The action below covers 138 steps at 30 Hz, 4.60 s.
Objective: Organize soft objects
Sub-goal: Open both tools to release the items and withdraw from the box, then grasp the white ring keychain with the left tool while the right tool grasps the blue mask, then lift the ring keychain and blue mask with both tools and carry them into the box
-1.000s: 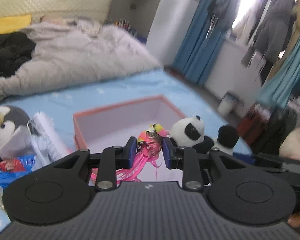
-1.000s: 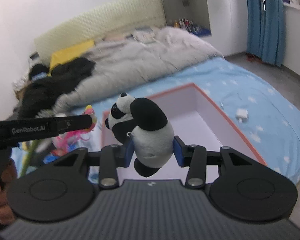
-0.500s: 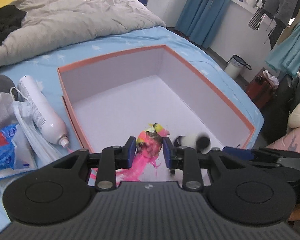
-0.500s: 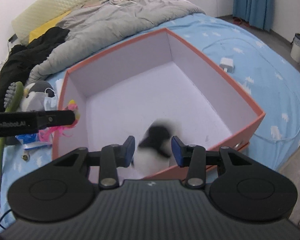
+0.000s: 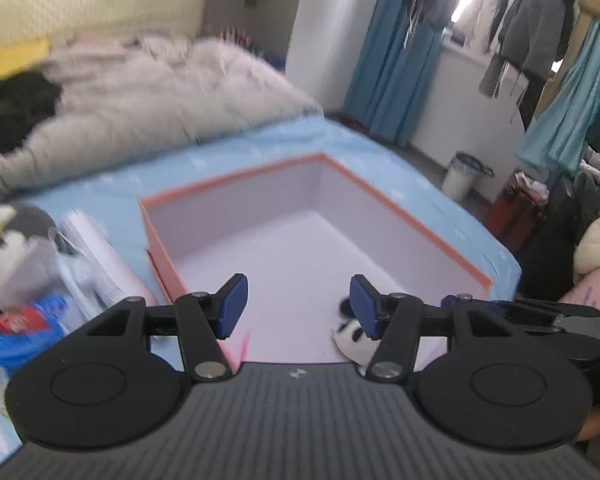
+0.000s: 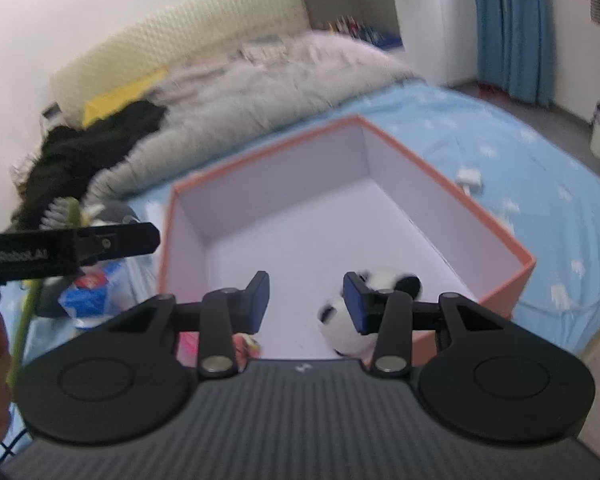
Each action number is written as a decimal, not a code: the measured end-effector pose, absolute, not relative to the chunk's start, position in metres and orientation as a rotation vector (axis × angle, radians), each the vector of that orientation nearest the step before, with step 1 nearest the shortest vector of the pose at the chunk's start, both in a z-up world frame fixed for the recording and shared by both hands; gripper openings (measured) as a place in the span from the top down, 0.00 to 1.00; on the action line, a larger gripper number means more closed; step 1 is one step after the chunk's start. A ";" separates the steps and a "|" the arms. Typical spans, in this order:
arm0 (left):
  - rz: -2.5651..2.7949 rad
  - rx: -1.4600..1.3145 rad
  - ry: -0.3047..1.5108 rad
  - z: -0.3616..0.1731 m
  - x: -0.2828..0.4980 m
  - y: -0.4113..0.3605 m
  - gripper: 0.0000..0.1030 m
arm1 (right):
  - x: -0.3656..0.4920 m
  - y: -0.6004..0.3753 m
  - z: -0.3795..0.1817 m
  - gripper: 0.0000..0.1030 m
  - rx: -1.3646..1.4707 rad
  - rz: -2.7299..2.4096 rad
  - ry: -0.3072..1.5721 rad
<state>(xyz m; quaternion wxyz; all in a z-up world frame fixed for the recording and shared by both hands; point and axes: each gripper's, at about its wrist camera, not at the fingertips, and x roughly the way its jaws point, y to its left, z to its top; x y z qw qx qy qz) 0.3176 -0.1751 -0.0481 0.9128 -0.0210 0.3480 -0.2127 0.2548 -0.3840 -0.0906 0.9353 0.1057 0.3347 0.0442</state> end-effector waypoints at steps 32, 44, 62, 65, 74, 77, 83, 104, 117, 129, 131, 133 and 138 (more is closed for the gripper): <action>-0.256 -0.100 0.556 -0.038 0.163 -0.047 0.39 | 0.156 -0.266 -0.070 0.56 0.111 0.310 0.473; -0.143 -0.162 0.641 -0.078 0.128 0.007 0.39 | 0.133 -0.235 -0.105 0.56 0.088 0.311 0.571; 0.000 -0.239 0.761 -0.163 0.157 0.055 0.39 | 0.159 -0.186 -0.144 0.56 0.005 0.420 0.702; 0.016 -0.244 0.767 -0.173 0.170 0.059 0.39 | 0.173 -0.177 -0.149 0.56 -0.019 0.425 0.698; 0.085 -0.274 0.772 -0.199 0.217 0.085 0.39 | 0.228 -0.161 -0.170 0.56 -0.043 0.404 0.713; 0.103 -0.279 0.776 -0.207 0.233 0.092 0.39 | 0.245 -0.157 -0.177 0.56 -0.050 0.398 0.716; 0.119 -0.262 0.807 -0.225 0.267 0.099 0.39 | 0.279 -0.150 -0.193 0.56 -0.062 0.391 0.731; 0.128 -0.202 0.808 -0.249 0.316 0.101 0.65 | 0.346 -0.133 -0.227 0.87 -0.171 0.339 0.723; 0.143 -0.321 0.815 -0.232 0.261 0.107 0.67 | 0.292 -0.146 -0.202 0.90 -0.140 0.367 0.735; 0.120 -0.363 0.827 -0.220 0.191 0.080 0.67 | 0.219 -0.170 -0.192 0.90 -0.114 0.394 0.776; 0.119 -0.367 0.830 -0.220 0.180 0.077 0.67 | 0.208 -0.175 -0.193 0.90 -0.106 0.395 0.793; 0.113 -0.380 0.840 -0.220 0.173 0.075 0.67 | 0.196 -0.182 -0.193 0.90 -0.096 0.390 0.815; 0.088 -0.387 0.866 -0.223 0.155 0.065 0.67 | 0.173 -0.195 -0.195 0.88 -0.057 0.389 0.866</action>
